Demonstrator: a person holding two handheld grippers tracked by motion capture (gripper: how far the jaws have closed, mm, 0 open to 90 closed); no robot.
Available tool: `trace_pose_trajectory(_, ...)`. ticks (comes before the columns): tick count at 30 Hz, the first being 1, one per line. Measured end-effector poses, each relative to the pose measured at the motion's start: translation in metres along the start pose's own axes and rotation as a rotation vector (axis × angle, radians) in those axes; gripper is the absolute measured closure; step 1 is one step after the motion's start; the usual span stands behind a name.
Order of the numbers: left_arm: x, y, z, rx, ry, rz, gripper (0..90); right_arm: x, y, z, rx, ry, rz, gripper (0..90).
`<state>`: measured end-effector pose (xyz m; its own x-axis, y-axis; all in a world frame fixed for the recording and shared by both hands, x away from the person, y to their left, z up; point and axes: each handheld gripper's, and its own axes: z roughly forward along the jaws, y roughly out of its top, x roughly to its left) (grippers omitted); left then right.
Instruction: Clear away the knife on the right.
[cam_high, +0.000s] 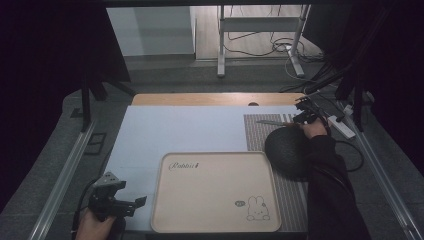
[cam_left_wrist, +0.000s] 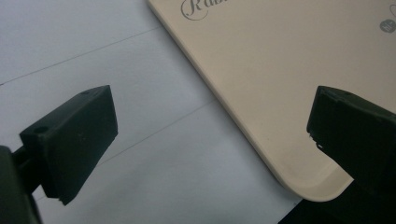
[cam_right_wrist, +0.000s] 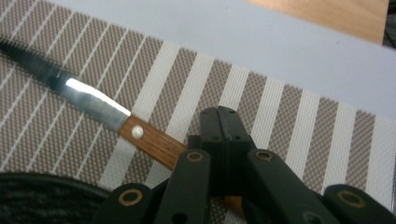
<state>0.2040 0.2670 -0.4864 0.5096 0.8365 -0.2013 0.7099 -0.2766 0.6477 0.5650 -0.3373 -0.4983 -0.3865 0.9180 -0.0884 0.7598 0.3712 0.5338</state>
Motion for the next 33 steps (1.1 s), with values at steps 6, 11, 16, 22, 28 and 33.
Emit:
trace_pose_trajectory(6,0.000,0.000,0.000,0.003,0.001,0.001,1.9,-0.004,-0.009,-0.006,0.020,0.032,0.008,89.1)
trace_pose_trajectory(11,0.000,0.001,0.001,0.006,0.000,0.002,2.0,-0.008,-0.015,-0.011,0.048,0.079,0.014,89.2)
trace_pose_trajectory(16,0.000,0.002,0.002,0.007,0.000,0.003,2.1,-0.010,-0.014,-0.014,0.029,0.076,0.021,80.6)
trace_pose_trajectory(22,0.000,0.002,0.002,0.007,0.000,0.003,2.1,-0.003,-0.006,-0.013,0.002,0.076,0.023,48.8)
trace_pose_trajectory(28,0.000,0.002,0.002,0.006,0.000,0.003,2.2,0.008,0.002,-0.007,0.009,0.123,0.026,27.1)
trace_pose_trajectory(33,0.000,0.002,0.001,0.006,0.000,0.003,2.2,0.018,0.006,0.001,0.038,0.114,-0.007,25.3)
